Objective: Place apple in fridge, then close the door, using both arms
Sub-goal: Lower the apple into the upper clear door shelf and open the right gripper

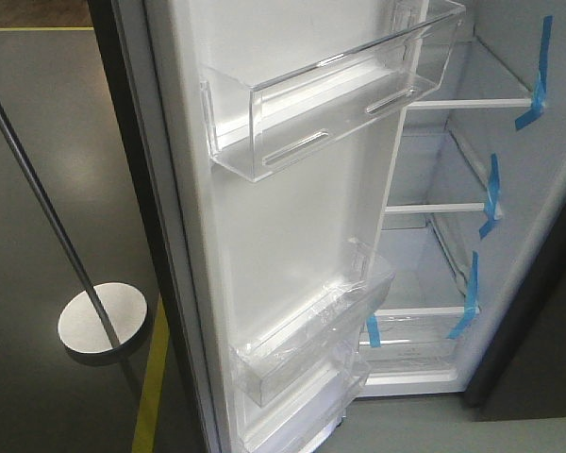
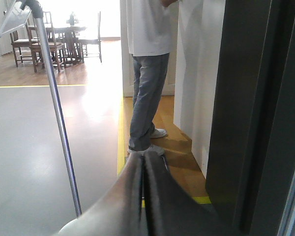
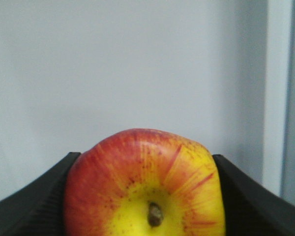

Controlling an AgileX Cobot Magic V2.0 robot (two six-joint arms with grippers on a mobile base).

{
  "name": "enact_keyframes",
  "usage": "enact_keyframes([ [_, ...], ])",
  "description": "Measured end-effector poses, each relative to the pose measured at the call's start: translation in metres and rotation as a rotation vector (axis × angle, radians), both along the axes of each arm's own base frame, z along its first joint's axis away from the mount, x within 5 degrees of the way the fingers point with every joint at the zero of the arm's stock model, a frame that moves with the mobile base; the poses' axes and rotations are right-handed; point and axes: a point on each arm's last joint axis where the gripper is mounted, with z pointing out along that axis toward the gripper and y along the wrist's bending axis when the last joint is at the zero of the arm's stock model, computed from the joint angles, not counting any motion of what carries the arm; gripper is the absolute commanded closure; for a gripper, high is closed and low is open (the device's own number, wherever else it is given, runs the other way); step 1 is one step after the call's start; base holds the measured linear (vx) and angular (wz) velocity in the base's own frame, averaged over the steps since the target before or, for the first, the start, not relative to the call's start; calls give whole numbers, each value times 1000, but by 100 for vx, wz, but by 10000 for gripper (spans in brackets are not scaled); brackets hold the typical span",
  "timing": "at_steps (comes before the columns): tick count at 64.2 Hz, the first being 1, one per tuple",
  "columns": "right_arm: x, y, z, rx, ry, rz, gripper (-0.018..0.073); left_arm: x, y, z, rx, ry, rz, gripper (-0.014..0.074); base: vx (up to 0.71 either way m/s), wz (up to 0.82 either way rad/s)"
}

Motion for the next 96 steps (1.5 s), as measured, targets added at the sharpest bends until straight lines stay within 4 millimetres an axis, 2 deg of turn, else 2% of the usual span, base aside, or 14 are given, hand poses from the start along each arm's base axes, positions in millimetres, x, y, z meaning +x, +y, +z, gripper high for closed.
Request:
enact_keyframes([
  [5, 24, 3, -8, 13, -8, 45, 363, 0, 0, 0, 0, 0, 0, 603, 0, 0],
  [19, 76, 10, -21, -4, 13, 141, 358, 0, 0, 0, 0, 0, 0, 603, 0, 0],
  [34, 114, 15, -53, -41, 107, 220, 316, 0, 0, 0, 0, 0, 0, 603, 0, 0],
  [41, 121, 15, -64, -66, 137, 225, 222, 0, 0, 0, 0, 0, 0, 603, 0, 0],
  [46, 125, 14, -69, -77, 148, 222, 121, 0, 0, 0, 0, 0, 0, 603, 0, 0],
  [58, 126, 14, -70, -80, 153, 215, -89, 0, 0, 0, 0, 0, 0, 603, 0, 0],
  [65, 127, 13, -69, -77, 144, 199, -130, 0, 0, 0, 0, 0, 0, 603, 0, 0],
  [76, 129, 12, -68, -75, 135, 177, -118, 0, 0, 0, 0, 0, 0, 603, 0, 0],
  [83, 129, 12, -67, -73, 134, 177, -80, 0, 0, 0, 0, 0, 0, 603, 0, 0],
  [90, 126, 12, -64, -64, 128, 179, 6, 0, 0, 0, 0, 0, 0, 603, 0, 0],
  [96, 116, 12, -53, -61, 102, 178, 127, 0, 0, 0, 0, 0, 0, 603, 0, 0],
])
